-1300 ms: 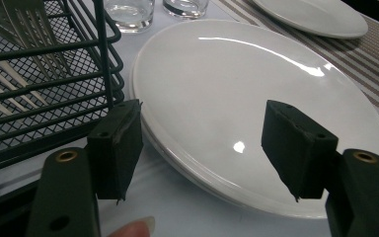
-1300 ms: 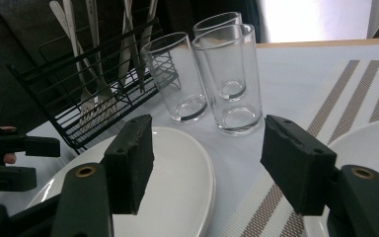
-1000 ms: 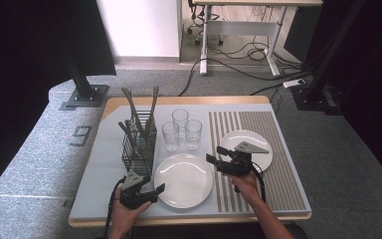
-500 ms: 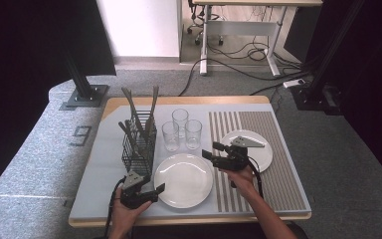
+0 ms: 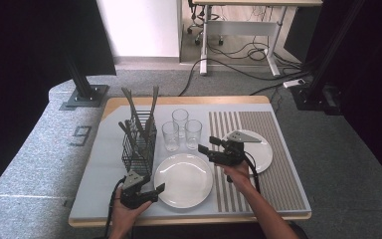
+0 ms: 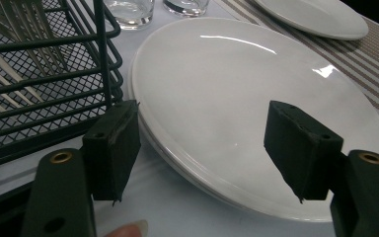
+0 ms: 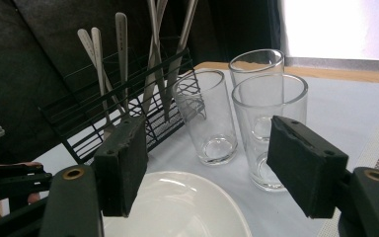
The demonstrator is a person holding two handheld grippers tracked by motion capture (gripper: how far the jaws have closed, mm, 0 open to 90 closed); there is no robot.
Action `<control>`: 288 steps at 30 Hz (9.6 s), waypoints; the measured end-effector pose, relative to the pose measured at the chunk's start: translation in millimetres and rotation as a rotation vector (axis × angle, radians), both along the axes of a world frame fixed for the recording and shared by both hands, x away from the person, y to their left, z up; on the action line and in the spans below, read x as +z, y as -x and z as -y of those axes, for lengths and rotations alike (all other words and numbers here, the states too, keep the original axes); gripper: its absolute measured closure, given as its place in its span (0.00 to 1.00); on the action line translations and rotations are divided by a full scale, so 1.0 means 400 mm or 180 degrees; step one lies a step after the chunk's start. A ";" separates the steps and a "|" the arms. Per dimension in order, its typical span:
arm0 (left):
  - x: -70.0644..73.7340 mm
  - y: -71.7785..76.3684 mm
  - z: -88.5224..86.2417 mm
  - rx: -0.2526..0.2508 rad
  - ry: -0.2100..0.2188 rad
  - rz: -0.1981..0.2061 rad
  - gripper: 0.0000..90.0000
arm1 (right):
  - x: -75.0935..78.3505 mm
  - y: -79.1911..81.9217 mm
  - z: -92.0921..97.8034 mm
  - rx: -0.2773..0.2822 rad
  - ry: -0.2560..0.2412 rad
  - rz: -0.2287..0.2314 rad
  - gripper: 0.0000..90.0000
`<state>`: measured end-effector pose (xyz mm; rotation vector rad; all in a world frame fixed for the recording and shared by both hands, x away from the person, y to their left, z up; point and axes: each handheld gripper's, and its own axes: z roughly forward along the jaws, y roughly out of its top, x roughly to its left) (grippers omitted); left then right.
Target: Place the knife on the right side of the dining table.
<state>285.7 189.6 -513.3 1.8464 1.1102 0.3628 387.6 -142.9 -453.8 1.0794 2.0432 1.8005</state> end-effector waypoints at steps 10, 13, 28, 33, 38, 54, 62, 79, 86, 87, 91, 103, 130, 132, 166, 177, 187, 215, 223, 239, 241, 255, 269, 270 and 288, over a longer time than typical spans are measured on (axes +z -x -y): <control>0.002 0.001 0.002 -0.0007 -0.0007 0.0013 0.34 | 0.017 -0.008 -0.014 0.0040 0.0019 0.0046 0.36; 0.004 0.001 0.000 -0.0002 -0.0005 0.0024 0.34 | 0.019 -0.012 -0.020 0.0053 0.0035 0.0062 0.36; 0.008 0.004 -0.004 0.0007 0.0011 0.0038 0.34 | 0.028 -0.025 -0.045 0.0039 0.0087 0.0073 0.36; 0.008 0.003 -0.006 0.0010 0.0019 0.0041 0.34 | 0.032 -0.035 -0.054 0.0037 0.0078 0.0087 0.37; 0.009 0.004 -0.002 -0.0005 0.0012 0.0043 0.34 | 0.036 -0.044 -0.062 0.0033 0.0068 0.0086 0.37; 0.012 0.006 -0.001 -0.0020 0.0039 0.0059 0.34 | 0.074 -0.064 -0.082 0.0084 0.0066 0.0125 0.38; 0.012 0.006 -0.002 -0.0023 0.0044 0.0051 0.34 | 0.087 -0.078 -0.089 0.0064 0.0023 0.0115 0.39; 0.011 0.005 0.001 -0.0048 0.0022 0.0055 0.35 | 0.090 -0.099 -0.102 0.0056 0.0045 0.0107 0.41; 0.010 0.005 0.003 -0.0048 0.0019 0.0055 0.35 | 0.094 -0.110 -0.109 0.0067 0.0054 0.0101 0.41; 0.010 0.005 0.002 -0.0044 0.0024 0.0055 0.35 | 0.094 -0.112 -0.111 0.0065 0.0051 0.0100 0.41; 0.010 0.004 0.000 -0.0031 0.0040 0.0053 0.34 | 0.087 -0.117 -0.122 0.0043 0.0092 0.0094 0.42; 0.009 0.004 0.000 -0.0024 0.0045 0.0050 0.34 | 0.095 -0.136 -0.144 0.0066 0.0098 0.0077 0.44; 0.010 0.004 0.000 -0.0040 0.0047 0.0043 0.34 | 0.094 -0.176 -0.197 0.0111 0.0123 0.0030 0.45; 0.010 0.004 0.001 -0.0041 0.0045 0.0046 0.34 | 0.093 -0.179 -0.198 0.0109 0.0123 0.0032 0.45; 0.008 0.003 -0.003 -0.0028 0.0066 0.0037 0.34 | 0.096 -0.209 -0.235 0.0129 0.0150 0.0026 0.46; 0.008 0.003 -0.001 -0.0039 0.0076 0.0030 0.34 | 0.109 -0.213 -0.251 0.0146 0.0168 0.0032 0.46; 0.007 0.003 0.006 -0.0058 0.0064 0.0025 0.34 | 0.117 -0.223 -0.263 0.0129 0.0146 0.0037 0.46; 0.008 0.002 0.003 -0.0057 0.0072 0.0032 0.34 | 0.114 -0.252 -0.313 0.0147 0.0156 0.0008 0.46; 0.008 0.003 0.003 -0.0059 0.0071 0.0035 0.34 | 0.116 -0.254 -0.322 0.0159 0.0167 0.0009 0.47; 0.008 0.004 0.004 -0.0067 0.0065 0.0031 0.34 | 0.127 -0.261 -0.339 0.0157 0.0194 0.0034 0.47; 0.007 0.003 0.004 -0.0066 0.0055 0.0027 0.34 | 0.125 -0.264 -0.343 0.0147 0.0194 0.0028 0.47; 0.012 0.006 0.004 -0.0072 0.0074 0.0047 0.34 | 0.120 -0.279 -0.356 0.0136 0.0221 0.0011 0.47; 0.013 0.006 0.002 -0.0080 0.0100 0.0052 0.35 | 0.120 -0.303 -0.384 0.0149 0.0267 -0.0001 0.48; 0.013 0.007 0.002 -0.0078 0.0093 0.0059 0.35 | 0.120 -0.303 -0.385 0.0153 0.0264 0.0003 0.48; 0.011 0.006 0.008 -0.0093 0.0071 0.0051 0.35 | 0.127 -0.323 -0.392 0.0106 0.0271 0.0023 0.48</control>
